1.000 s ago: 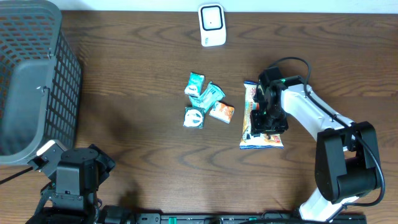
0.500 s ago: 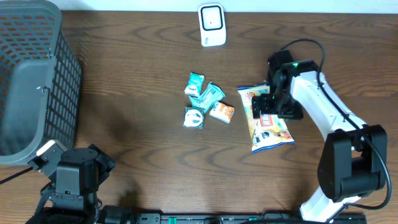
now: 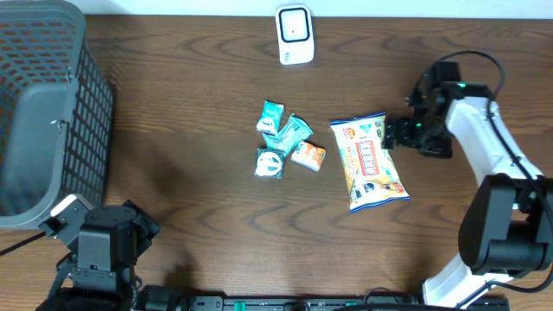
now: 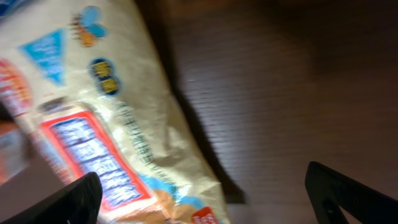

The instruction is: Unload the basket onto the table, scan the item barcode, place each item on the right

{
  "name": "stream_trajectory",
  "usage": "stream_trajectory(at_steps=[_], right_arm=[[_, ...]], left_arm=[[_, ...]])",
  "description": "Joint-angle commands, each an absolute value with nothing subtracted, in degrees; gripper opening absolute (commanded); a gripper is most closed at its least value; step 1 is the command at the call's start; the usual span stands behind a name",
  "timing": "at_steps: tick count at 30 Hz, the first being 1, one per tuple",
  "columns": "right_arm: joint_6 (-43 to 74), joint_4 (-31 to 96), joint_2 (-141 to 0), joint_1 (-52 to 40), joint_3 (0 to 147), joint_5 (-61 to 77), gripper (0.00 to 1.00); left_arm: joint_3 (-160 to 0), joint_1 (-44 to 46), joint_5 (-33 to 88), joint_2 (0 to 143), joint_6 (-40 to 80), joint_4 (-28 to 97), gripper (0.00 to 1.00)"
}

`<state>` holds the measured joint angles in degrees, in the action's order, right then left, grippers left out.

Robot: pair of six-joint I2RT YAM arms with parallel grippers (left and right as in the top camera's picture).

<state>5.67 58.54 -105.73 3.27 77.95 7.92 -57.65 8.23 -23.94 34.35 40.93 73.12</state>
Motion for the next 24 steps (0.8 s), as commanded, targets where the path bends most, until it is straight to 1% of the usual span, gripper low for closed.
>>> stream_trajectory(at_steps=[1,6,24], right_arm=[[-2.92,57.89,-105.78,7.25,78.43,21.58,0.99],[-2.90,55.16,-105.86,9.06,76.84,23.73,0.99],[-3.33,47.88,-105.89,8.71,66.83,24.45,0.99]], left_arm=[[-57.65,7.84,-24.91,34.28,41.69,73.28,0.98],[-57.65,7.84,-24.91,34.28,41.69,73.28,0.98],[-57.65,7.84,-24.91,34.28,41.69,73.28,0.98]])
